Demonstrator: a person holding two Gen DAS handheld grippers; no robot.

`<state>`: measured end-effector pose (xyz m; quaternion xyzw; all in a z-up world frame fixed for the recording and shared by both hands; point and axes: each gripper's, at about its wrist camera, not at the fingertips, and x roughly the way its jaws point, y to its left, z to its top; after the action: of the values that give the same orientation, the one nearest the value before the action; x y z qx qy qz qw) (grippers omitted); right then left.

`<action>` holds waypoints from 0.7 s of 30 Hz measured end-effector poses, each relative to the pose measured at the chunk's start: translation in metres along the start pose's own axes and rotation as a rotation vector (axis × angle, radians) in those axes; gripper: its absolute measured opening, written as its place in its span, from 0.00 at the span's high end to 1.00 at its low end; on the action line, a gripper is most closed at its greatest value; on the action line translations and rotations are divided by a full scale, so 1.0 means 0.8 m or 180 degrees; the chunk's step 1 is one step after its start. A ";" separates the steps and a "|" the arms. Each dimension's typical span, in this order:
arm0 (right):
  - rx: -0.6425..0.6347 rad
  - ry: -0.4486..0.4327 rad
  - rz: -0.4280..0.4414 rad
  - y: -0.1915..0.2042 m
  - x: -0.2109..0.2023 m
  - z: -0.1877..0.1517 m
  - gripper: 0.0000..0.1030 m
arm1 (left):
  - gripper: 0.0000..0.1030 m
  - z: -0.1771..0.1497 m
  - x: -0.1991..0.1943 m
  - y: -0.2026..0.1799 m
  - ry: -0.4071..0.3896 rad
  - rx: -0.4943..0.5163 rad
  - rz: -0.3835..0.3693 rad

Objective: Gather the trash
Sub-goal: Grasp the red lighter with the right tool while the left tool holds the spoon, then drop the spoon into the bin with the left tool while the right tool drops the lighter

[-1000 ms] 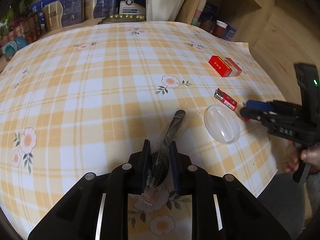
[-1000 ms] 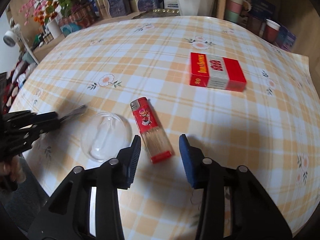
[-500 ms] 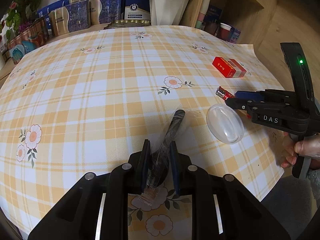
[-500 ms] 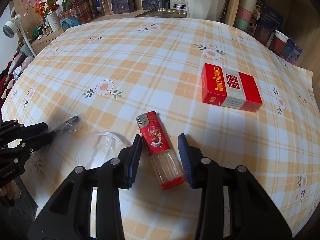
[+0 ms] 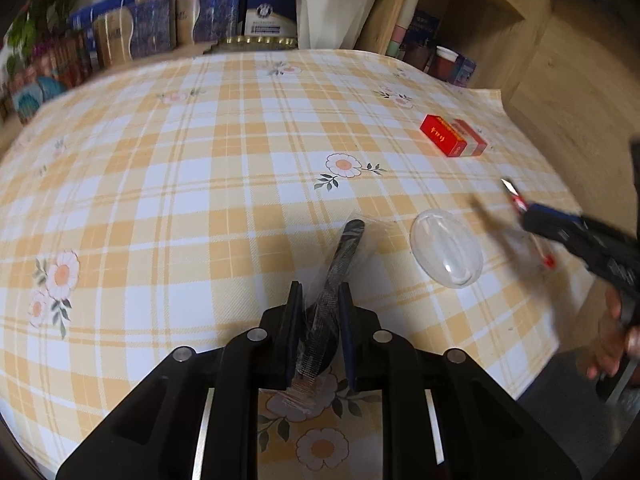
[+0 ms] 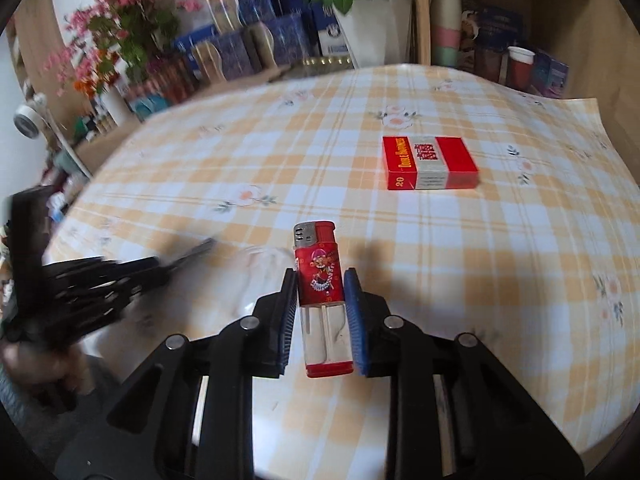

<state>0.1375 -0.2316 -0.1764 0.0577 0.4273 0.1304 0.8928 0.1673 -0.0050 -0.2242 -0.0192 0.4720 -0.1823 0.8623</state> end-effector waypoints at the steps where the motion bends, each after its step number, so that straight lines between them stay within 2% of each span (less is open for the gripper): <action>1: -0.0018 -0.0044 -0.0007 0.002 -0.015 -0.006 0.74 | 0.85 -0.001 -0.002 0.003 0.0023 -0.0041 -0.0021; 6: 0.0032 -0.0161 0.0014 0.003 -0.062 -0.029 0.74 | 0.86 -0.019 -0.038 0.001 -0.0029 -0.0082 -0.0168; 13: 0.0194 -0.0325 0.0172 0.014 -0.117 -0.064 0.74 | 0.87 -0.061 -0.111 -0.036 -0.0143 0.0157 -0.0417; 17: 0.0138 -0.0368 0.0300 0.034 -0.133 -0.091 0.74 | 0.87 -0.110 -0.125 -0.064 -0.0028 0.0366 -0.0602; 21: 0.0145 -0.0267 0.0369 0.044 -0.132 -0.120 0.74 | 0.87 -0.165 -0.106 -0.078 0.0215 0.0479 -0.0600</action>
<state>-0.0070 -0.2284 -0.1503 0.1080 0.3884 0.1695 0.8993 -0.0009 -0.0170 -0.2160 0.0075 0.4818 -0.2980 0.8240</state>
